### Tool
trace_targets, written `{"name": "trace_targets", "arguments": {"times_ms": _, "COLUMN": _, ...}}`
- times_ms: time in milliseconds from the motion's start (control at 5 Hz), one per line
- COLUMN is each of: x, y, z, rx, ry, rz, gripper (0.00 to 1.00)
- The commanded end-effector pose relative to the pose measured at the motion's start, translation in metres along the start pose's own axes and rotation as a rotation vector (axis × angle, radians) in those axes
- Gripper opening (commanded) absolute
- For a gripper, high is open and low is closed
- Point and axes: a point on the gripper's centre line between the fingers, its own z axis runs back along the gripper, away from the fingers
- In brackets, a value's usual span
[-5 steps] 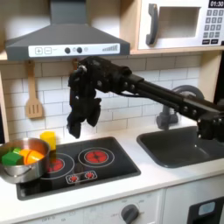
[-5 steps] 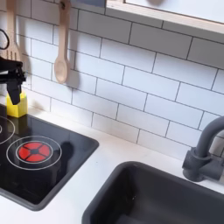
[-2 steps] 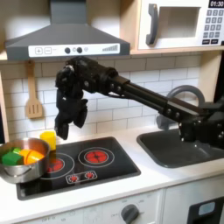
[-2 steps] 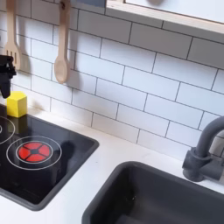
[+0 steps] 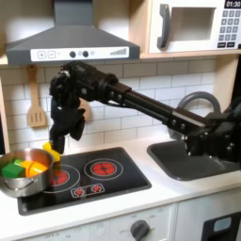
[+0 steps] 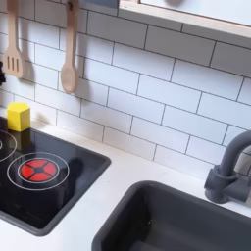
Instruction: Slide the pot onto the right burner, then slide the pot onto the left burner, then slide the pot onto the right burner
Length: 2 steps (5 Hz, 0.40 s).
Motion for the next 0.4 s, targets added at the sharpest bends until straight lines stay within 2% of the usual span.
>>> {"name": "trace_targets", "arguments": {"times_ms": 0, "x": 0.010, "y": 0.021, "z": 0.005, "rx": 0.004, "ry": 0.008, "rz": 0.051, "gripper": 1.00}}
{"name": "trace_targets", "arguments": {"times_ms": 200, "x": 0.017, "y": 0.034, "z": 0.004, "rx": 0.011, "ry": 0.015, "rz": 0.085, "gripper": 1.00}}
